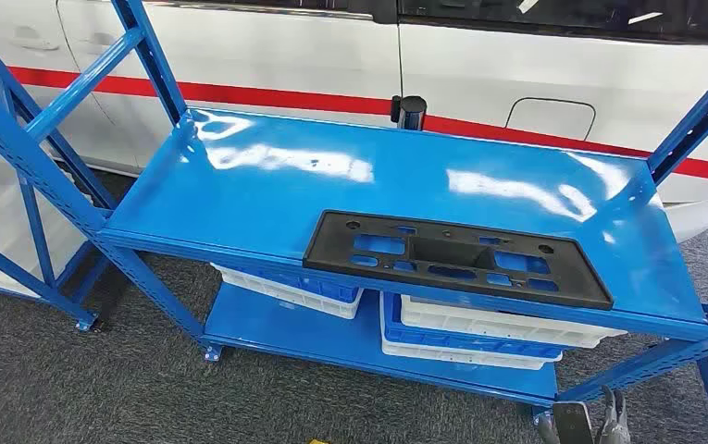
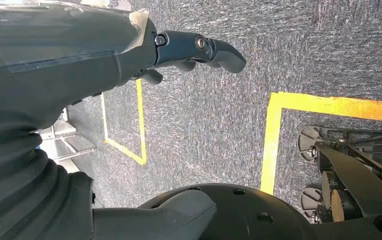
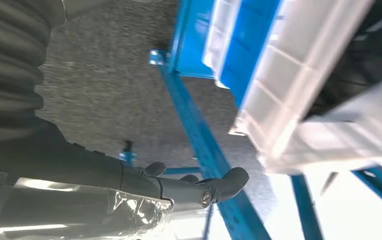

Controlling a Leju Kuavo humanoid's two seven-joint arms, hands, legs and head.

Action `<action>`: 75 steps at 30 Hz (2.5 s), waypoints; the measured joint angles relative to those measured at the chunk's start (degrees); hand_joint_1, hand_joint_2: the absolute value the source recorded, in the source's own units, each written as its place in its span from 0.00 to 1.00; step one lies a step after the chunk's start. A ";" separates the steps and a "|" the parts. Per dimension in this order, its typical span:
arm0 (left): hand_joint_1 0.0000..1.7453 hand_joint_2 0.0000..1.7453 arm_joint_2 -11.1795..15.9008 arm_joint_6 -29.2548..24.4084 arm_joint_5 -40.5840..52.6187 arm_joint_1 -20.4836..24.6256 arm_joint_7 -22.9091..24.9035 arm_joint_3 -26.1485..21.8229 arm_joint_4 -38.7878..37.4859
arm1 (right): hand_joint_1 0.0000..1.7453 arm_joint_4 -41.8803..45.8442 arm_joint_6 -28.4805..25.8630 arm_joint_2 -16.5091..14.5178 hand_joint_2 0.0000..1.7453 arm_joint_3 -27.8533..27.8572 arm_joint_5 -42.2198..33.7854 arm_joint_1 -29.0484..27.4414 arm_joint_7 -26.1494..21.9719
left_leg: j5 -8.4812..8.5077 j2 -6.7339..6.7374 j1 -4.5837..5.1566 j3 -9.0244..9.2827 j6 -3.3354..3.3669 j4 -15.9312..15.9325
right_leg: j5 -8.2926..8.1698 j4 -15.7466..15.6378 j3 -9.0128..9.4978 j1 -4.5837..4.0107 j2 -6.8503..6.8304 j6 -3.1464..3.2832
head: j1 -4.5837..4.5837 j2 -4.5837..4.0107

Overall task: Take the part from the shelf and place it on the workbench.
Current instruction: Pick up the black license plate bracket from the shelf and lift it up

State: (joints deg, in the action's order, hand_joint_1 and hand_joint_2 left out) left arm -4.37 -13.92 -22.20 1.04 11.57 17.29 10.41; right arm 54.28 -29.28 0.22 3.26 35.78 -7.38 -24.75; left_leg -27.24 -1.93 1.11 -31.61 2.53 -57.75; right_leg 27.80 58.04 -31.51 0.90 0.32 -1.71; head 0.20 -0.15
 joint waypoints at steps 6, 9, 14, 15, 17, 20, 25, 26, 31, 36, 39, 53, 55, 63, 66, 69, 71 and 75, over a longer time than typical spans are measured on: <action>0.00 1.00 -0.01 -0.30 -0.25 -0.01 -0.27 0.00 -0.24 | 0.00 11.53 -1.79 2.87 1.00 -8.02 -3.88 -4.98 4.64 | 0.00 0.01 0.00 -0.02 0.00 0.00 | 0.00 0.00 -0.03 0.01 0.02 0.00 | 0.02 0.00; 0.00 1.00 -0.07 -0.54 -0.44 0.03 -0.34 0.00 -0.30 | 0.00 16.35 -2.36 4.35 1.00 -11.69 -5.41 -6.66 6.65 | 0.00 0.04 0.00 -0.02 0.00 0.00 | 0.00 0.00 -0.05 0.01 0.06 0.00 | 0.01 0.00; 0.00 1.00 -0.14 -1.04 -1.05 0.02 -0.36 -0.03 -0.32 | 0.00 24.81 -1.46 7.71 1.00 -17.09 -6.94 -9.91 11.06 | 0.00 0.04 0.00 -0.04 0.00 0.00 | 0.00 0.00 -0.05 0.01 0.05 0.00 | 0.01 0.00; 0.00 1.00 -0.15 -1.09 -1.17 0.02 -0.34 -0.04 -0.32 | 0.00 26.81 -1.28 8.60 1.00 -18.21 -6.66 -10.63 12.72 | 0.00 0.04 0.00 -0.04 0.00 0.00 | 0.00 0.00 -0.05 0.01 0.05 0.00 | 0.02 0.00; 0.00 1.00 -0.16 -1.15 -1.28 0.02 -0.23 -0.05 -0.32 | 0.00 31.01 -1.15 10.45 1.00 -20.44 -5.48 -12.13 16.33 | 0.00 0.02 0.01 -0.05 0.00 0.00 | 0.00 0.00 -0.06 0.01 0.05 0.00 | 0.01 0.00; 0.00 1.00 -0.17 -1.17 -1.28 0.03 0.09 -0.05 -0.32 | 0.00 36.70 -1.31 13.12 1.00 -23.17 -3.76 -13.93 20.27 | -0.01 0.04 0.01 -0.07 0.01 0.00 | 0.00 0.00 -0.07 0.01 0.05 0.00 | 0.01 0.00; 0.00 1.00 -0.20 -1.27 -1.19 0.05 0.19 -0.04 -0.32 | 0.00 42.05 -1.83 16.07 1.00 -25.95 -3.17 -15.39 22.32 | -0.02 0.05 0.01 -0.06 0.02 0.00 | 0.00 0.00 -0.08 0.01 0.05 0.00 | 0.02 0.00; 0.00 1.00 -0.20 -1.31 -1.18 0.05 0.19 -0.04 -0.32 | 0.00 42.64 -1.95 16.39 1.00 -26.29 -3.14 -15.51 22.36 | -0.02 0.05 0.01 -0.06 0.02 0.00 | 0.00 0.00 -0.08 0.01 0.05 0.00 | 0.02 0.00; 0.00 1.00 -0.24 -1.60 -1.14 0.05 0.19 -0.04 -0.32 | 0.00 44.66 -2.11 17.46 1.00 -27.52 -3.01 -15.84 22.37 | -0.02 0.05 0.01 -0.05 0.01 0.00 | 0.00 0.00 -0.08 0.01 0.05 0.00 | 0.02 0.00; 0.00 1.00 -0.27 -1.68 -1.13 0.05 0.19 -0.02 -0.32 | 0.00 45.63 -2.13 17.96 1.00 -28.02 -2.96 -16.05 22.41 | -0.02 0.05 0.01 -0.06 0.01 0.00 | 0.00 0.00 -0.09 0.01 0.05 0.00 | 0.01 0.00; 0.00 1.00 -0.28 -1.73 -1.10 0.06 0.19 -0.02 -0.33 | 0.00 45.81 -2.24 18.13 1.00 -28.23 -2.78 -16.08 22.29 | -0.02 0.05 0.01 -0.07 0.01 0.00 | 0.00 0.00 -0.09 0.01 0.05 0.00 | 0.01 0.00; 0.00 1.00 0.54 -9.24 3.00 0.26 -3.53 1.48 -0.34 | 0.00 43.58 -10.10 13.98 1.00 -32.39 24.80 -10.06 16.59 | 0.01 0.05 -0.03 -0.05 -0.01 0.01 | 0.00 0.00 -0.08 -0.01 0.06 0.00 | 0.02 0.00; 0.00 1.00 0.78 -9.54 3.36 0.30 -3.93 1.78 -0.34 | 0.00 43.16 -10.16 12.70 1.00 -32.27 25.83 -9.68 15.50 | 0.01 0.05 -0.03 -0.06 -0.01 0.01 | 0.00 0.01 -0.09 -0.02 0.06 0.01 | 0.02 0.00; 0.00 1.00 1.66 -9.25 4.71 0.52 -4.36 3.21 -0.34 | 0.00 42.65 -10.20 9.38 1.00 -30.39 28.56 -9.83 12.81 | 0.00 0.06 0.00 -0.11 -0.01 0.01 | 0.00 0.01 -0.12 0.00 0.06 0.00 | 0.01 0.00; 0.00 1.00 1.91 -9.00 5.35 0.75 -4.46 4.07 -0.37 | 0.00 41.77 -10.20 8.36 1.00 -30.03 31.96 -9.41 12.73 | 0.00 0.06 0.00 -0.11 -0.01 0.01 | 0.00 0.01 -0.11 0.00 0.06 0.00 | 0.01 0.00; 0.00 0.50 2.02 -7.10 5.36 0.97 -3.85 4.38 -0.38 | 0.00 39.79 -10.20 7.03 1.00 -29.95 35.31 -7.98 12.36 | 0.01 0.07 0.00 -0.10 -0.01 0.01 | -0.01 0.01 -0.10 0.00 0.06 0.00 | 0.02 0.00; 0.00 0.00 2.02 -4.27 4.64 1.06 -3.28 4.38 -0.38 | 0.00 38.15 -10.20 5.96 1.00 -29.95 36.81 -6.58 11.75 | 0.01 0.07 -0.01 -0.08 -0.01 0.01 | -0.01 0.01 -0.10 0.00 0.06 0.00 | 0.02 0.00; 0.00 0.00 1.76 0.19 2.61 1.07 -4.94 4.32 -0.38 | 0.00 35.71 -10.20 4.06 1.00 -29.97 38.78 -4.21 11.51 | 0.02 0.04 -0.01 -0.08 -0.02 0.01 | -0.01 0.01 -0.10 -0.01 0.06 0.01 | 0.01 0.00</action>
State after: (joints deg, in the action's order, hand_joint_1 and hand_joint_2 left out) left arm -2.61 -13.73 -19.58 2.11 6.64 21.61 10.03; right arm 89.99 -39.47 4.28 -26.71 74.56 -11.59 -13.24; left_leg -27.22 -1.89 1.10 -31.68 2.52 -57.74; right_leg 27.79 58.05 -31.61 0.90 0.38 -1.70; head 0.21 -0.15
